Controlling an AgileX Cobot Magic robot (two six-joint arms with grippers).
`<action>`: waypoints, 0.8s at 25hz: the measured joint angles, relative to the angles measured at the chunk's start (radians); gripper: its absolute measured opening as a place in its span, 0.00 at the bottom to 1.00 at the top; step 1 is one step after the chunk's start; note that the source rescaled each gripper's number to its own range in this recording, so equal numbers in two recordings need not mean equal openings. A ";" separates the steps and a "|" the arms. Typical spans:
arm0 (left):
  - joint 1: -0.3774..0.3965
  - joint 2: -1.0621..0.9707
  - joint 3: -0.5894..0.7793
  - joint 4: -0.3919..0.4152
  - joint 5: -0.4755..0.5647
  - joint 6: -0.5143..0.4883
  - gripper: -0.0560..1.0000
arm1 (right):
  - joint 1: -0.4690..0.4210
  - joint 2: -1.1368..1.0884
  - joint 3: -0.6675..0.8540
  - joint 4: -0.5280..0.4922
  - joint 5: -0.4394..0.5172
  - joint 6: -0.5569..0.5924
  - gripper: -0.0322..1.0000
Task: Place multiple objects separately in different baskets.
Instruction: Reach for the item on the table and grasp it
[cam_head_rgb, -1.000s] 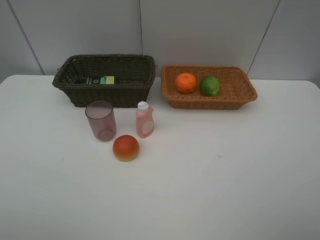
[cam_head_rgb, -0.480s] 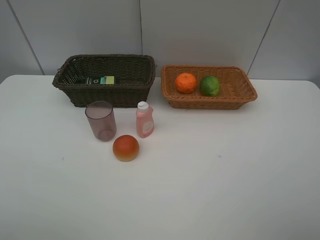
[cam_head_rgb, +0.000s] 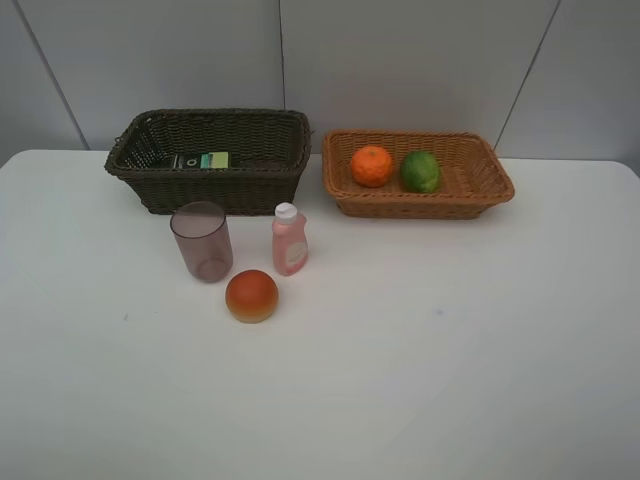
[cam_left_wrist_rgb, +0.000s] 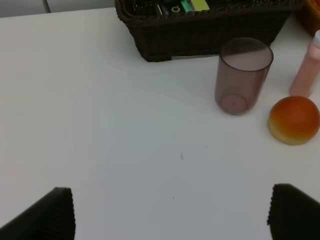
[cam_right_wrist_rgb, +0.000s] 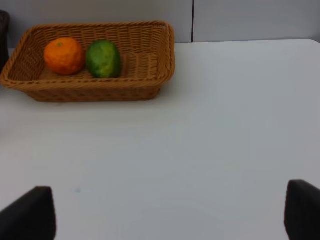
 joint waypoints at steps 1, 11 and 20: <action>0.000 0.000 0.000 0.000 0.000 0.000 1.00 | 0.000 0.000 0.000 0.000 0.000 0.000 1.00; 0.000 0.000 0.000 0.000 0.000 0.000 1.00 | -0.038 0.000 0.000 -0.001 0.000 0.000 1.00; 0.000 0.000 0.000 0.000 0.000 0.000 1.00 | -0.038 0.000 0.000 -0.001 0.000 0.000 1.00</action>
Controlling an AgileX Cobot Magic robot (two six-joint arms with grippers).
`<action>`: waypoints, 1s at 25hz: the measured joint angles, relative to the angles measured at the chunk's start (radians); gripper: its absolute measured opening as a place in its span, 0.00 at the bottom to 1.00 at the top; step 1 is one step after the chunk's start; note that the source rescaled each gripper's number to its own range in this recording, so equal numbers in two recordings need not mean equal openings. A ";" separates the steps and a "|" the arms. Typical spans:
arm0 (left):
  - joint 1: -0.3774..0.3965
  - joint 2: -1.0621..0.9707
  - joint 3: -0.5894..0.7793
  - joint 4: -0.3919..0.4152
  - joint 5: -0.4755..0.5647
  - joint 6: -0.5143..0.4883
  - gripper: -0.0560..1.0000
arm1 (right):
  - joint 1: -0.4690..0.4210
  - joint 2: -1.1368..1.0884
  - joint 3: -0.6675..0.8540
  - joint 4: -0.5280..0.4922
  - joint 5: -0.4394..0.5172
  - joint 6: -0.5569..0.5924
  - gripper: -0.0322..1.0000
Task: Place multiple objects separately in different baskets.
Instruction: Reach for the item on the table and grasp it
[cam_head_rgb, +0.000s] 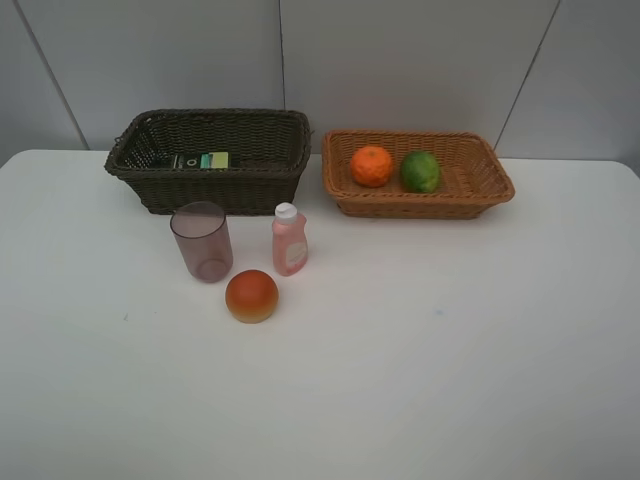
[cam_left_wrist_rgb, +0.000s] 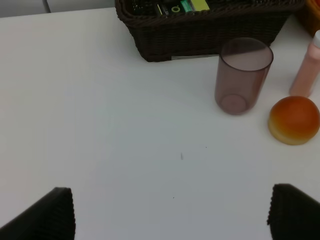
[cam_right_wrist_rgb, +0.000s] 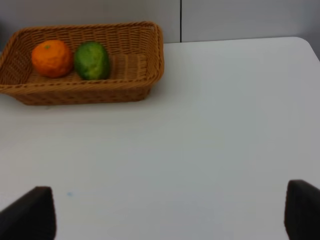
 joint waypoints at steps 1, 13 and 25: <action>0.000 0.000 0.000 0.000 0.000 0.000 1.00 | 0.000 0.000 0.000 0.000 0.000 0.000 1.00; 0.000 0.000 0.000 0.000 0.000 0.000 1.00 | 0.000 0.000 0.000 0.000 0.000 0.000 1.00; 0.000 0.038 0.000 0.003 0.000 0.000 1.00 | 0.000 0.000 0.000 0.000 0.000 0.000 1.00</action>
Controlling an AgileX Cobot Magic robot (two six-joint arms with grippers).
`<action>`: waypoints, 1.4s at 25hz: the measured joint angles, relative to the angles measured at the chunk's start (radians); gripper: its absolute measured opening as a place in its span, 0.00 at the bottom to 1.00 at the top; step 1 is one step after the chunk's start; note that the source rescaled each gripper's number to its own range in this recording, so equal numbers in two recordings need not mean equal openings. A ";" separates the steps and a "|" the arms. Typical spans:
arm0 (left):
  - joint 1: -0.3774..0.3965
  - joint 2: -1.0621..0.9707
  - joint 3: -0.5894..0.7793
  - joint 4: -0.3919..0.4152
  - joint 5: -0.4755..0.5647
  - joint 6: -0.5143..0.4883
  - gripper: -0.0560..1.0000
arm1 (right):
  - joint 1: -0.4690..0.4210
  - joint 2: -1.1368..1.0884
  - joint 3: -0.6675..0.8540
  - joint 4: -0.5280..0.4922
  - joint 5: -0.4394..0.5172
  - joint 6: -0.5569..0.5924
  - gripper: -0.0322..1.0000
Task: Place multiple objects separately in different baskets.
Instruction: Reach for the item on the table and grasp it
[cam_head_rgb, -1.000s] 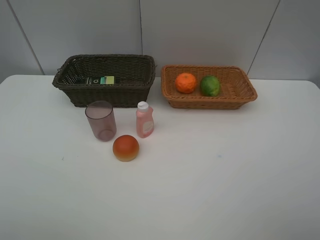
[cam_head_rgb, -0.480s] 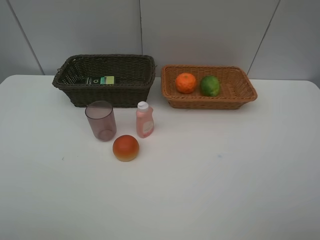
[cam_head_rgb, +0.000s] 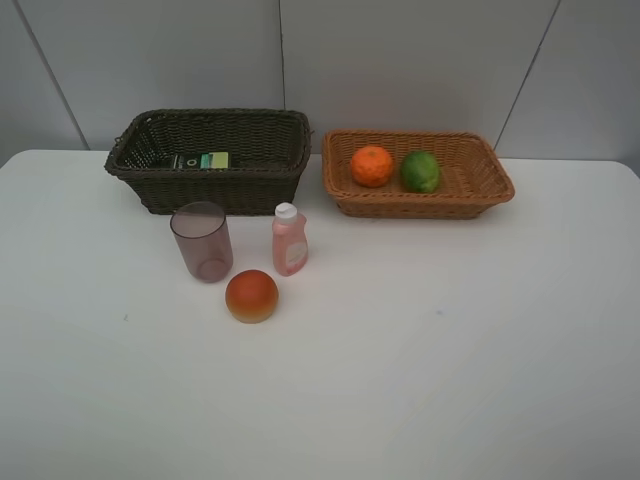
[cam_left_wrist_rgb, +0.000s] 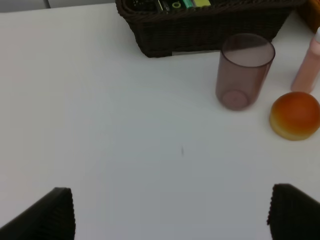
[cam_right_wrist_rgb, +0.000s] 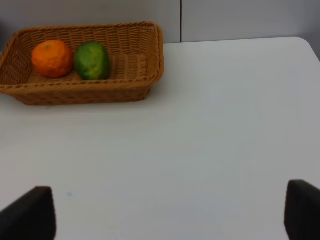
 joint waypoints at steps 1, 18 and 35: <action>0.000 0.031 -0.003 -0.001 -0.001 0.000 1.00 | 0.000 0.000 0.000 0.000 0.000 0.000 1.00; -0.040 0.985 -0.439 -0.107 -0.166 0.026 1.00 | 0.000 0.000 0.000 0.000 0.000 0.000 1.00; -0.338 1.652 -0.644 0.074 -0.310 -0.308 1.00 | 0.000 0.000 0.000 0.000 0.000 0.000 1.00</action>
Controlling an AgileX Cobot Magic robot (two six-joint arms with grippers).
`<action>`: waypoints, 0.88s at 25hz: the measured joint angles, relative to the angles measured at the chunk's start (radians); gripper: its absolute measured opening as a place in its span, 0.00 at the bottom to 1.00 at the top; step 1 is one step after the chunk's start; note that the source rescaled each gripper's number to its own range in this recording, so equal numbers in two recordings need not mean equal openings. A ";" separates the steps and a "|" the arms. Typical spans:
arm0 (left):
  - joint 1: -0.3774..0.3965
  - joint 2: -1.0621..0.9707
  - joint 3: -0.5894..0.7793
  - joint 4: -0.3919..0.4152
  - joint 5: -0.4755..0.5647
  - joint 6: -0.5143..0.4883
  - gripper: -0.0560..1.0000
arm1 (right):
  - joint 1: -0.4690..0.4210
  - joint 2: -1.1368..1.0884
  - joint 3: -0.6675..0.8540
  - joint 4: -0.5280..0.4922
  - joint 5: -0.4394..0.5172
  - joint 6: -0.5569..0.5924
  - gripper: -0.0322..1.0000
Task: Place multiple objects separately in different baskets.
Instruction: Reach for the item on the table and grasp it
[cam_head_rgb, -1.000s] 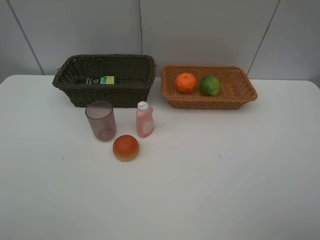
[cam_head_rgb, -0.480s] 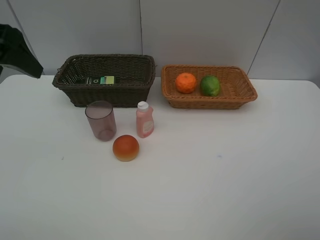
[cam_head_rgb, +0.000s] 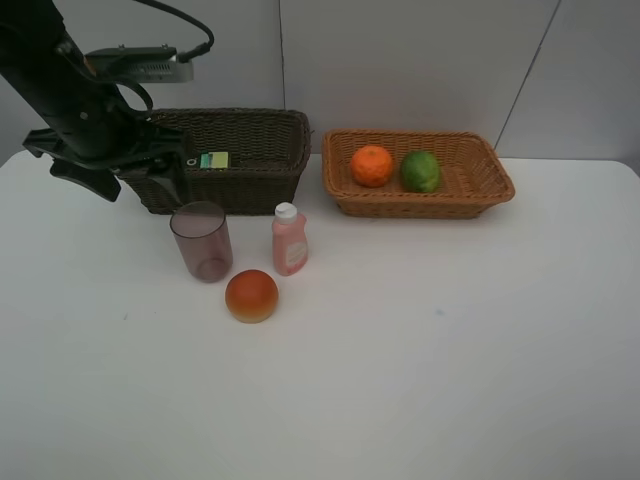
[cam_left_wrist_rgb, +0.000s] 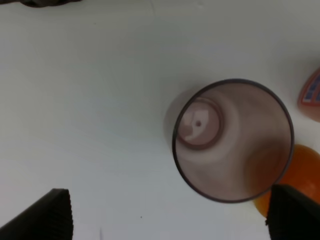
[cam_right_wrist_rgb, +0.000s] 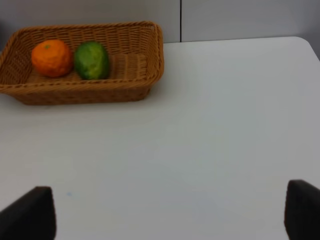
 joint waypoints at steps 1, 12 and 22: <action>-0.008 0.014 0.000 0.000 -0.010 -0.008 1.00 | 0.000 0.000 0.000 0.000 0.000 0.000 1.00; -0.033 0.082 0.000 0.122 -0.017 -0.145 1.00 | 0.000 0.000 0.000 0.000 0.000 0.000 1.00; -0.033 0.157 -0.001 0.144 -0.090 -0.171 1.00 | 0.000 0.000 0.000 0.000 0.000 0.000 1.00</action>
